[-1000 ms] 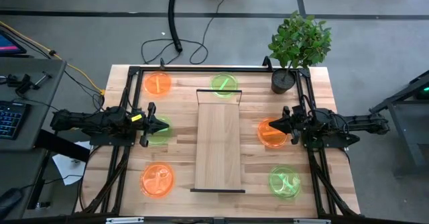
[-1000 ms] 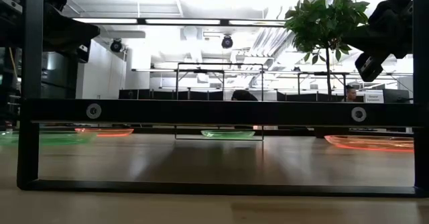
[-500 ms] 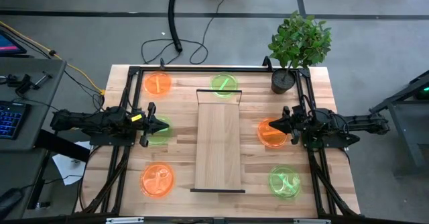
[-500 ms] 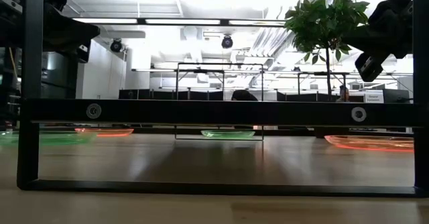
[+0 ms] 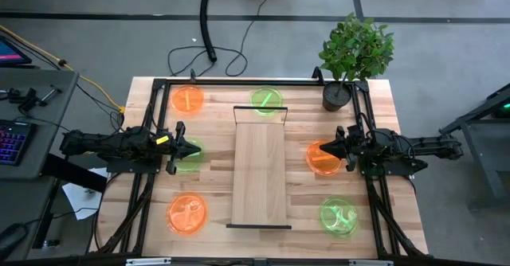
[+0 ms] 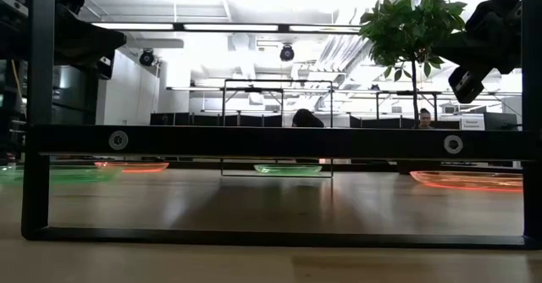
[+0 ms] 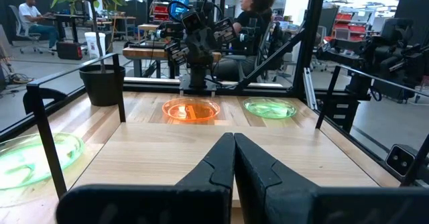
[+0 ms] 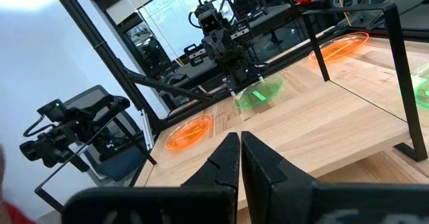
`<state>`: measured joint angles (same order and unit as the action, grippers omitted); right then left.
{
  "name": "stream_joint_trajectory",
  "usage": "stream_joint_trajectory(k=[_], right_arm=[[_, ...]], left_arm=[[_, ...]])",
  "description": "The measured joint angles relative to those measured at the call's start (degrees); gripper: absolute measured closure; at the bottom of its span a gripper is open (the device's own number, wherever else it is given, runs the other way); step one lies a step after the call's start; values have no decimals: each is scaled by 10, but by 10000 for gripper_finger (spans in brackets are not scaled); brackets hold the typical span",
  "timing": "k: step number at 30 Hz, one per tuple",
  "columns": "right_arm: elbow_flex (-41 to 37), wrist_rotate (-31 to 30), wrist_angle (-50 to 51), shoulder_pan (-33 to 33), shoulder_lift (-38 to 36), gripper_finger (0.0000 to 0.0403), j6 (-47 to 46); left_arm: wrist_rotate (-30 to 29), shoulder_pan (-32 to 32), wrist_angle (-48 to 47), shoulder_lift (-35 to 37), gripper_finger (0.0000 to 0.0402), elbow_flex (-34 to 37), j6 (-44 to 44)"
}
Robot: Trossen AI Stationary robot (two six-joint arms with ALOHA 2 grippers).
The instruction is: Place and stack plates onto a shelf
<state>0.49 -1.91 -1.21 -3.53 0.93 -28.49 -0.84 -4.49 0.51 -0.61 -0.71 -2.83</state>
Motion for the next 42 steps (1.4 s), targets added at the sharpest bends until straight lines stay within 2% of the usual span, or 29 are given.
stream_joint_trajectory(k=[10,13,18,22,24,28,31,33,37,39,42], right_arm=[[0,-17,-3,0,0,402,-2],[0,-50,-18,0,0,402,-64],[0,-190,-128,3,4,402,-221],[38,-175,-144,13,29,402,-191],[83,-176,-85,19,60,399,-199],[194,-174,179,35,163,367,-231],[252,-163,344,40,249,328,-311],[274,-127,422,38,303,299,-369],[282,-34,474,15,394,255,-479],[280,-11,472,-4,433,244,-541],[279,-8,475,-31,487,241,-618]], left_arm=[[0,0,0,0,401,0,0],[0,0,0,0,401,0,0],[0,0,0,0,401,0,0],[0,0,0,0,401,0,0],[0,0,0,0,401,0,0],[0,0,0,0,401,0,0],[0,0,0,0,401,0,0],[0,0,0,0,401,0,0],[0,0,0,0,401,0,0],[0,0,0,0,401,0,0],[0,0,0,0,401,0,0]])
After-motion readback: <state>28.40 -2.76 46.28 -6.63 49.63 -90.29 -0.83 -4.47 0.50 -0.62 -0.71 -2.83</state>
